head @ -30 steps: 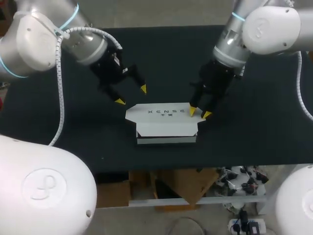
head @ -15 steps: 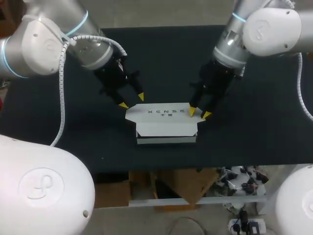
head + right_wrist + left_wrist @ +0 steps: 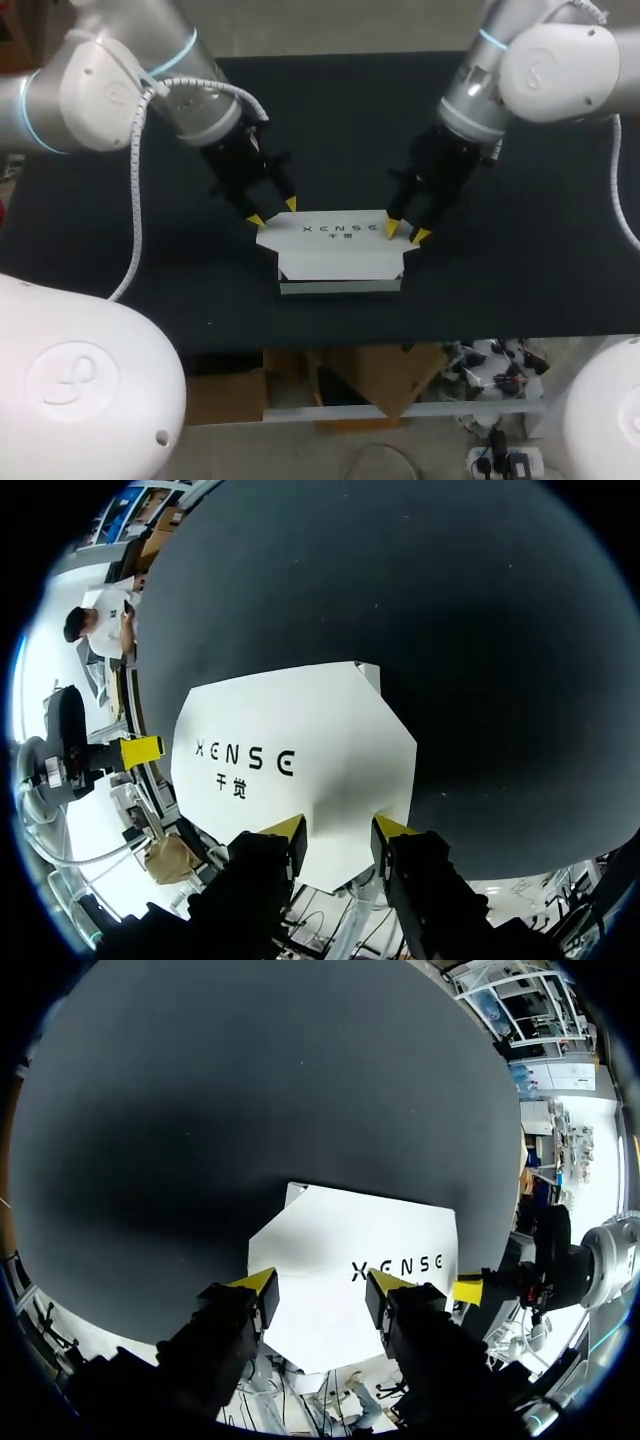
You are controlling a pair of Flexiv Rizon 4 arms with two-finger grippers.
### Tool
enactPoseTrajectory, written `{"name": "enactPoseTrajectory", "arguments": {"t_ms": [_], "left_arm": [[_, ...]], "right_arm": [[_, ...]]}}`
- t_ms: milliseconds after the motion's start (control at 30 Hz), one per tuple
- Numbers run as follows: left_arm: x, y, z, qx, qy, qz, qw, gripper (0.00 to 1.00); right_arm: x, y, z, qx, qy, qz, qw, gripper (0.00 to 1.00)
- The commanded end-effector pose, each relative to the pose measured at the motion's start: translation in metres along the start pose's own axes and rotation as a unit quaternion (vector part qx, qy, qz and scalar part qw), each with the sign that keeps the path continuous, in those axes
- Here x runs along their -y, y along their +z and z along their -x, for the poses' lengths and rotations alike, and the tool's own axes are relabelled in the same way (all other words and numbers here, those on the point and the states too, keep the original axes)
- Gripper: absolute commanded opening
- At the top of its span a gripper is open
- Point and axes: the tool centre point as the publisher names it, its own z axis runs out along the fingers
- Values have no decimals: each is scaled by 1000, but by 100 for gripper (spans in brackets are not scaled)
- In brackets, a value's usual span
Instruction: Assemble the packaging by folding the flat box into shape, placing the metal phone stand inside, and closing the box properly
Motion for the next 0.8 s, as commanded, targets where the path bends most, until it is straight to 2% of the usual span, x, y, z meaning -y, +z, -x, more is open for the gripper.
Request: {"name": "enactPoseTrajectory", "arguments": {"t_ms": [33,800], "left_arm": [[-1,4,0,1,0,-1,1000,55],[-17,11,6,10,17,0,1000,53]], "right_arm": [[3,2,3,-5,2,6,1000,44],[1,6,4,-11,-2,19,1000,43]]}}
